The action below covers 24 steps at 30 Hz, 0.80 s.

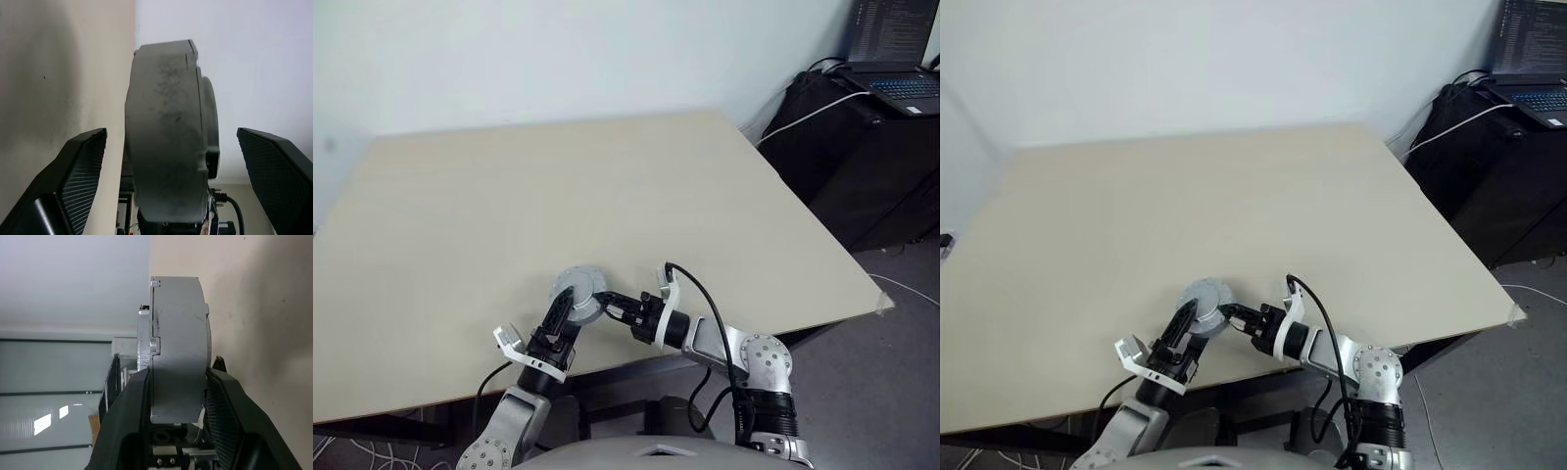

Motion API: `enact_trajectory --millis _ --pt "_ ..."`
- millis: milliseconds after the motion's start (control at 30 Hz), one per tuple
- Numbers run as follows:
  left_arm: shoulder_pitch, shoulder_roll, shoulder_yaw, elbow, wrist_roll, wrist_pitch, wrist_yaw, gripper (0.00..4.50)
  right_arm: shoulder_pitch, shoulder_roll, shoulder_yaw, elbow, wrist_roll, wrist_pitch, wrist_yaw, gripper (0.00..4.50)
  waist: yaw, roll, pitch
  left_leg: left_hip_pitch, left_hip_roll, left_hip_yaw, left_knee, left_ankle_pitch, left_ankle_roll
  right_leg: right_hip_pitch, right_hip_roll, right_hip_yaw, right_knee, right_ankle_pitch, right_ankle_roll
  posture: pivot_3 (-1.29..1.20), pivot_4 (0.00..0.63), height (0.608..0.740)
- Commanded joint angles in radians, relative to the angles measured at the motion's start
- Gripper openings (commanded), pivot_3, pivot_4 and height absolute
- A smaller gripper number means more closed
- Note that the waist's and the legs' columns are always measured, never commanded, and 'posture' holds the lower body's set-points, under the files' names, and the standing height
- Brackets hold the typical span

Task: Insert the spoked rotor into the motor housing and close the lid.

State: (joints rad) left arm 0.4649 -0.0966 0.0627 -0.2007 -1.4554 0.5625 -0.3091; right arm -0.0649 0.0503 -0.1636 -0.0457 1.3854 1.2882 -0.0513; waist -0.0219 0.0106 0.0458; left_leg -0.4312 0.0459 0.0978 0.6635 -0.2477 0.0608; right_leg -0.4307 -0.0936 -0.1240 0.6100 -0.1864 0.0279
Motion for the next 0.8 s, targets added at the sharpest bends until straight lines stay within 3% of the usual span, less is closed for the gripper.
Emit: enact_trajectory --millis 33,67,167,367,767,800 --pt "-0.049 -0.081 -0.022 -0.037 -0.020 -0.008 -0.015 4.50 -0.008 0.002 0.010 -0.025 0.061 -0.001 0.014 1.30 0.000 0.000 0.000 0.000 0.000 0.000 0.000 0.000 0.000 0.000 0.000 0.000 0.000 0.000 0.000 0.00 0.000 0.740" --pt "-0.046 -0.080 -0.025 -0.041 -0.022 -0.009 -0.014 4.50 -0.009 0.000 0.009 -0.021 0.060 -0.003 0.015 1.30 0.000 0.000 0.000 0.000 0.000 0.000 0.000 0.000 0.000 0.000 0.000 0.000 0.000 0.000 0.000 0.00 0.000 0.740" --pt "-0.040 -0.076 -0.029 -0.045 -0.029 -0.007 -0.006 3.92 -0.010 -0.001 0.008 -0.017 0.062 -0.006 0.014 1.30 0.000 0.000 0.000 0.000 0.000 0.000 0.001 0.000 0.000 0.001 0.000 0.000 0.000 0.000 0.001 0.00 0.000 0.740" --pt "-0.033 -0.068 -0.042 -0.050 -0.040 0.008 0.012 2.09 -0.011 -0.004 0.014 -0.014 0.069 -0.013 0.007 1.30 0.000 0.000 -0.001 0.000 0.000 0.000 0.001 0.000 0.000 0.001 0.000 0.000 0.000 0.000 0.001 0.00 0.000 0.740" --pt "-0.030 -0.064 -0.047 -0.058 -0.040 -0.001 0.025 2.09 -0.011 -0.044 0.058 -0.059 -0.078 -0.102 0.085 1.30 0.001 0.002 -0.004 0.001 0.000 0.000 0.003 0.000 0.001 0.001 0.001 0.001 0.001 0.001 0.001 0.00 0.000 0.740" --pt "-0.032 -0.064 -0.045 -0.060 -0.038 -0.006 0.025 2.09 -0.012 -0.046 0.056 -0.057 -0.080 -0.106 0.091 1.65 0.001 0.002 -0.004 0.001 0.000 0.000 0.003 0.000 0.001 0.001 0.001 0.001 0.001 0.001 0.001 0.00 0.000 0.740"
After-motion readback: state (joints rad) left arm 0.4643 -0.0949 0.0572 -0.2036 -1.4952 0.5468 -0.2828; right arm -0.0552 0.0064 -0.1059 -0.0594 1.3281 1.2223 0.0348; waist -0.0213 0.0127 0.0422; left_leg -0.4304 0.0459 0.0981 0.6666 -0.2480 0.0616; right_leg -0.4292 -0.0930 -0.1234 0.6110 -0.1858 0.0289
